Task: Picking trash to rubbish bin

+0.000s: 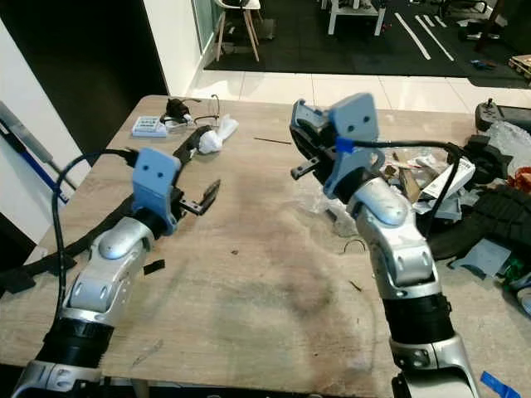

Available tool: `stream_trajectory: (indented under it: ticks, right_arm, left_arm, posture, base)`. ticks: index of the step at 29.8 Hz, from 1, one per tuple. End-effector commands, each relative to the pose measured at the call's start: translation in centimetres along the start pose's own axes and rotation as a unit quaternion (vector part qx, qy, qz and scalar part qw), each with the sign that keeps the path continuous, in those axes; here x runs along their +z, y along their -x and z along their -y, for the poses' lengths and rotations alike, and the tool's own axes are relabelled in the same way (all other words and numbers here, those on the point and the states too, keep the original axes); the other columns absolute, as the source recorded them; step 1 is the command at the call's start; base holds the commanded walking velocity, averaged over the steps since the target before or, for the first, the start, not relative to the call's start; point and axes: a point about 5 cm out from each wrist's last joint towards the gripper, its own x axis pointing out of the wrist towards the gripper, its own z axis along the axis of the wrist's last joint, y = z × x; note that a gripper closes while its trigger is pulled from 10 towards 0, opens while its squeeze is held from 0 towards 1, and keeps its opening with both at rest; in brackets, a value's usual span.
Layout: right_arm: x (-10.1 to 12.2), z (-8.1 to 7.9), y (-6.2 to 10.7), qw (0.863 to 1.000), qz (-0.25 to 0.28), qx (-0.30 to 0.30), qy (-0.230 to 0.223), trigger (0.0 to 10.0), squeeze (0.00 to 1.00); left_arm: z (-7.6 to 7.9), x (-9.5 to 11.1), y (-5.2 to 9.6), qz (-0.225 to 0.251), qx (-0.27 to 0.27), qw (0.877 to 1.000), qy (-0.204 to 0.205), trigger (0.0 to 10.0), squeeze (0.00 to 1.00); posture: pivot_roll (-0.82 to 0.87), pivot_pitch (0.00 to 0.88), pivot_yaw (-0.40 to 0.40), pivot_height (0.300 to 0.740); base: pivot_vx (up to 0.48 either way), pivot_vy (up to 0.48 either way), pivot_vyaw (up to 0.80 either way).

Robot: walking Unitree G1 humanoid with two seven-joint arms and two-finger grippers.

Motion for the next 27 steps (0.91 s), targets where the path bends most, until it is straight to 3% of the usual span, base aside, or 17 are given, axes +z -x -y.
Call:
stream_trajectory:
  ticks: [1, 2, 3, 4, 5, 6, 14, 21, 23, 27]
  right_arm:
    - [-0.5, -0.2, 0.1, 0.999, -0.004, -0.007, 0.049, 6.9, 0.00]
    - [-0.5, -0.2, 0.1, 0.999, -0.004, -0.007, 0.049, 6.9, 0.00]
    - [-0.8, 0.2, 0.3, 0.999, -0.003, -0.036, 0.030, 4.3, 0.00]
    - [-1.2, 0.5, 0.5, 0.998, -0.004, -0.062, 0.013, 9.0, 0.00]
    - [-1.5, 0.8, 0.6, 0.997, -0.008, -0.082, 0.003, 9.0, 0.00]
    - [-2.0, 0.9, 0.7, 0.995, -0.022, -0.094, 0.002, 10.0, 0.00]
    - [-3.1, 0.4, 1.1, 0.995, -0.026, -0.100, 0.003, 10.0, 0.00]
    - [-3.7, 0.3, 1.4, 0.991, -0.012, -0.129, -0.028, 10.0, 0.00]
    - [-4.0, 0.0, 1.5, 0.991, -0.012, -0.130, -0.035, 10.0, 0.00]
    - [-4.1, -0.5, 1.3, 0.991, -0.010, -0.124, -0.038, 10.0, 0.00]
  left_arm:
    - [-1.1, -0.4, 0.5, -0.001, 0.051, 0.998, 0.029, 10.0, 0.00]
    - [-1.1, -0.4, 0.5, -0.001, 0.051, 0.998, 0.029, 10.0, 0.00]
    - [-1.4, -0.5, 0.6, -0.011, 0.067, 0.996, 0.049, 10.0, 0.00]
    - [-1.6, -0.5, 0.6, -0.012, 0.077, 0.995, 0.061, 10.0, 0.00]
    - [-1.7, -0.4, 0.6, -0.011, 0.080, 0.994, 0.069, 10.0, 0.00]
    - [-1.5, -0.4, 0.6, -0.009, 0.077, 0.994, 0.072, 10.0, 0.00]
    - [-1.0, 0.1, 0.5, 0.012, 0.076, 0.994, 0.075, 10.0, 0.00]
    - [-1.1, 0.9, 0.4, 0.031, 0.089, 0.993, 0.064, 10.0, 0.00]
    - [-1.1, 1.0, 0.6, 0.029, 0.091, 0.995, 0.023, 10.0, 0.00]
    - [-1.2, 0.8, 1.0, 0.024, 0.092, 0.995, 0.012, 10.0, 0.00]
  posture:
    - [0.04, 0.135, 0.023, 0.740]
    - [0.04, 0.135, 0.023, 0.740]
    - [0.05, 0.132, 0.023, 0.740]
    - [0.05, 0.131, 0.023, 0.740]
    - [0.05, 0.131, 0.023, 0.740]
    - [0.05, 0.131, 0.023, 0.740]
    - [0.04, 0.139, 0.025, 0.740]
    - [0.04, 0.140, 0.024, 0.740]
    - [0.05, 0.137, 0.021, 0.740]
    - [0.05, 0.140, 0.014, 0.740]
  base:
    - [0.000, 0.000, 0.00]
    - [0.000, 0.000, 0.00]
    - [0.000, 0.000, 0.00]
    - [0.000, 0.000, 0.00]
    - [0.000, 0.000, 0.00]
    - [0.000, 0.000, 0.00]
    - [0.000, 0.000, 0.00]
    - [0.000, 0.000, 0.00]
    - [0.000, 0.000, 0.00]
    - [0.000, 0.000, -0.50]
